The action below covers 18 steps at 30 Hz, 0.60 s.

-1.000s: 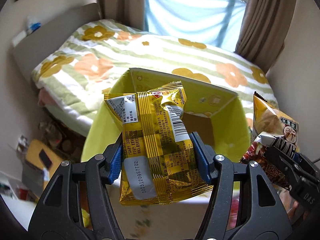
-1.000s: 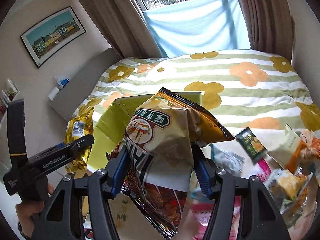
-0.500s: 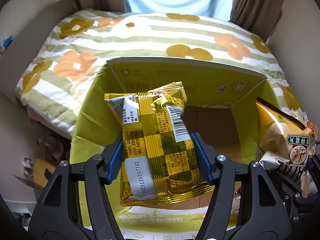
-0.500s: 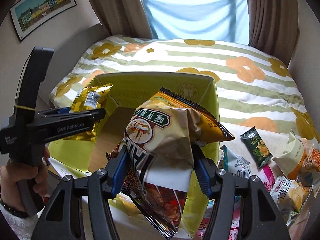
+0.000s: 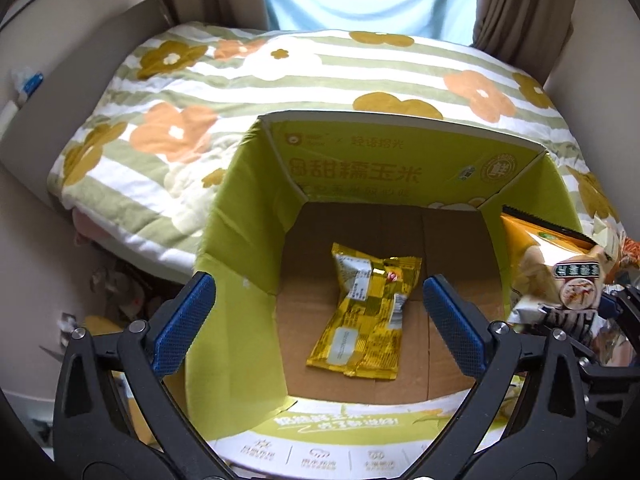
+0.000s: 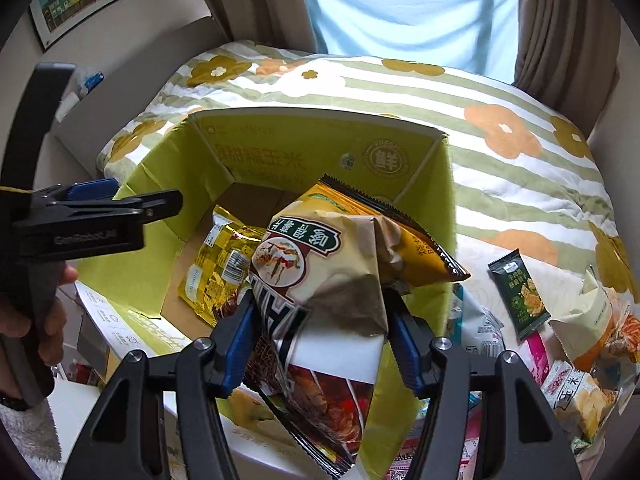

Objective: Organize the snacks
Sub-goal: 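Withdraw both grippers from the box back toward the snack pile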

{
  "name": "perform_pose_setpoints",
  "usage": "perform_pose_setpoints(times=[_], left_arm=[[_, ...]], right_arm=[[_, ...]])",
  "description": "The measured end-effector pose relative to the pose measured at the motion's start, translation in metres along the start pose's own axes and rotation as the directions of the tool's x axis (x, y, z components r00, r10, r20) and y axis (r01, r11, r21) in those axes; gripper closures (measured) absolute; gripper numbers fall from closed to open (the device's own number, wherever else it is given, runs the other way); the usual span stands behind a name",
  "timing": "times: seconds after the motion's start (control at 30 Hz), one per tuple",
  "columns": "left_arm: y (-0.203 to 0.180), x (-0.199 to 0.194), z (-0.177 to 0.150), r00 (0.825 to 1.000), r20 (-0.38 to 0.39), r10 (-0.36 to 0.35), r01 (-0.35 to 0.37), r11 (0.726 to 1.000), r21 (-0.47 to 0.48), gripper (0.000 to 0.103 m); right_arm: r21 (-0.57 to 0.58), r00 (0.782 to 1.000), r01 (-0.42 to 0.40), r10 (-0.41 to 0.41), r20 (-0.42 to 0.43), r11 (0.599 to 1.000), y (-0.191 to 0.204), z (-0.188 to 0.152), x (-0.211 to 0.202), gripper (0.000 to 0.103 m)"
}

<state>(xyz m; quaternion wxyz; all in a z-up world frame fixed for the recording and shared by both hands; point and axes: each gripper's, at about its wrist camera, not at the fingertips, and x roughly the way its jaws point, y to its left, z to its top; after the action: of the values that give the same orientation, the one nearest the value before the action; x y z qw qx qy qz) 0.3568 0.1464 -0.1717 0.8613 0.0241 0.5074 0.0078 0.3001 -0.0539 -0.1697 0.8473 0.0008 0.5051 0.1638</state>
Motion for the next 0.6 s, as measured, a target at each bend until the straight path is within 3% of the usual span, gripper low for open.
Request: perform_pose_setpoints(times=[0.13, 0.2, 0.23, 0.33, 0.6], left_arm=[[0.010, -0.013, -0.008, 1.000, 0.016, 0.004, -0.003, 1.000, -0.026, 0.000], [0.014, -0.018, -0.012, 1.000, 0.022, 0.003, -0.002, 0.999, -0.037, 0.000], [0.016, -0.020, -0.013, 1.000, 0.024, 0.002, -0.001, 0.999, -0.042, 0.000], [0.020, -0.026, -0.019, 1.000, 0.027, 0.006, -0.004, 0.999, -0.051, 0.000], [0.026, -0.041, -0.032, 0.999, 0.038, -0.013, 0.015, 0.998, -0.068, 0.000]], right_arm=[[-0.036, 0.998, -0.046, 0.045, -0.041, 0.998, 0.009, 0.006, 0.014, 0.041], [-0.043, 0.998, -0.035, 0.033, -0.046, 0.998, 0.012, 0.005, 0.022, 0.017], [-0.040, 0.999, -0.032, 0.030, -0.039, 0.999, 0.012, 0.003, 0.024, 0.000], [-0.020, 0.999, -0.051, 0.051, -0.015, 0.998, 0.010, -0.005, 0.023, 0.000], [-0.014, 1.000, -0.015, 0.015, 0.014, 1.000, 0.012, -0.013, 0.003, 0.000]])
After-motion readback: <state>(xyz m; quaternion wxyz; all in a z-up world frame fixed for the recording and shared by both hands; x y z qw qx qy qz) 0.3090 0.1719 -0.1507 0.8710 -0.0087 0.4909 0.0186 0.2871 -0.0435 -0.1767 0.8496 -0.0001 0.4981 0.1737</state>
